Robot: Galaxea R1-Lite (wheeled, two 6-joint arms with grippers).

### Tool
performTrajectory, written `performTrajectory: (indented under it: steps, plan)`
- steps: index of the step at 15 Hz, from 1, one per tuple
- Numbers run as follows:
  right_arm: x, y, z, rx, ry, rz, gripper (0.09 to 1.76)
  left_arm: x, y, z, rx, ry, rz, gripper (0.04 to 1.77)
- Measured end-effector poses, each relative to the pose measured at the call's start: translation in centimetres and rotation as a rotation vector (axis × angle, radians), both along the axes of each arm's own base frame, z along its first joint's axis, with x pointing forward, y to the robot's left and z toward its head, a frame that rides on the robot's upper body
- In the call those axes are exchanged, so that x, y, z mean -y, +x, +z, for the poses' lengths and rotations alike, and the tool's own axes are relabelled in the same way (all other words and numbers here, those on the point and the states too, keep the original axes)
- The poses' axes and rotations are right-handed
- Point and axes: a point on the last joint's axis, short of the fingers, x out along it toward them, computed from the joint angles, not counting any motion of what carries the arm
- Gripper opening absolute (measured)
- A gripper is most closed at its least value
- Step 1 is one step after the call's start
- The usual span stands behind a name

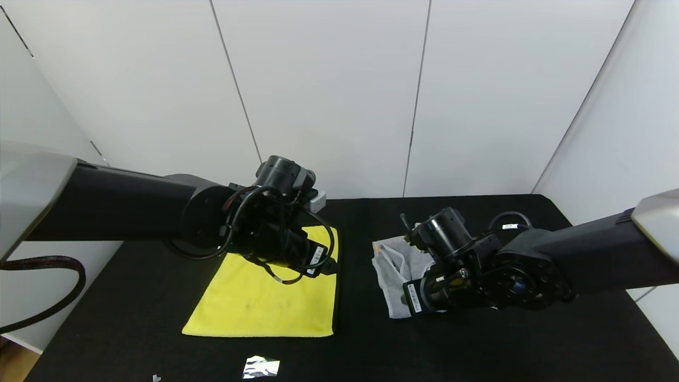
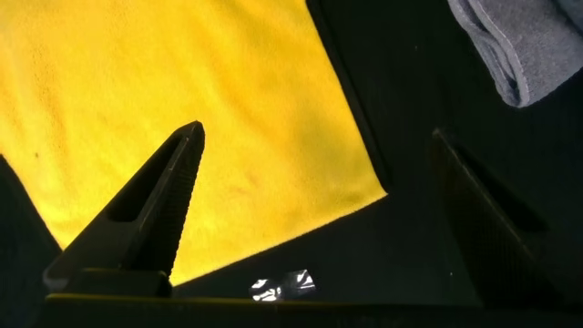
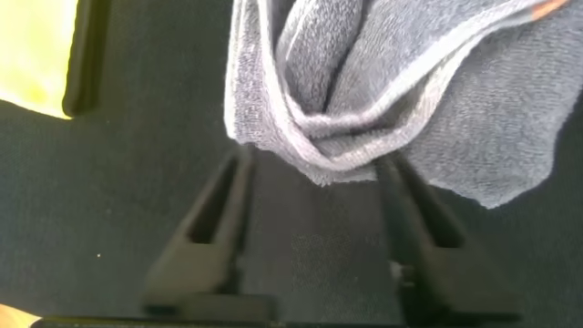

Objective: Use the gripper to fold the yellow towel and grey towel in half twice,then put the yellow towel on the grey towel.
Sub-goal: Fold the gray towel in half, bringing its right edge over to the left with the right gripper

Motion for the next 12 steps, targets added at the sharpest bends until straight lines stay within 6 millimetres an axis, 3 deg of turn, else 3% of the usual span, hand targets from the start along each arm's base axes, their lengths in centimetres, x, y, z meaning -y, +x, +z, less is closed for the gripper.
performTrajectory:
  steps: [5,12]
  plan:
    - [-0.1,-0.5,1.0,0.001,0.041,0.037,1.34,0.0,0.0,-0.1,-0.001,0.000,-0.001,1.72]
    - [1.2,-0.2,2.4,0.036,0.043,-0.018,1.56,-0.1,-0.1,-0.1,-0.005,0.005,0.000,1.72]
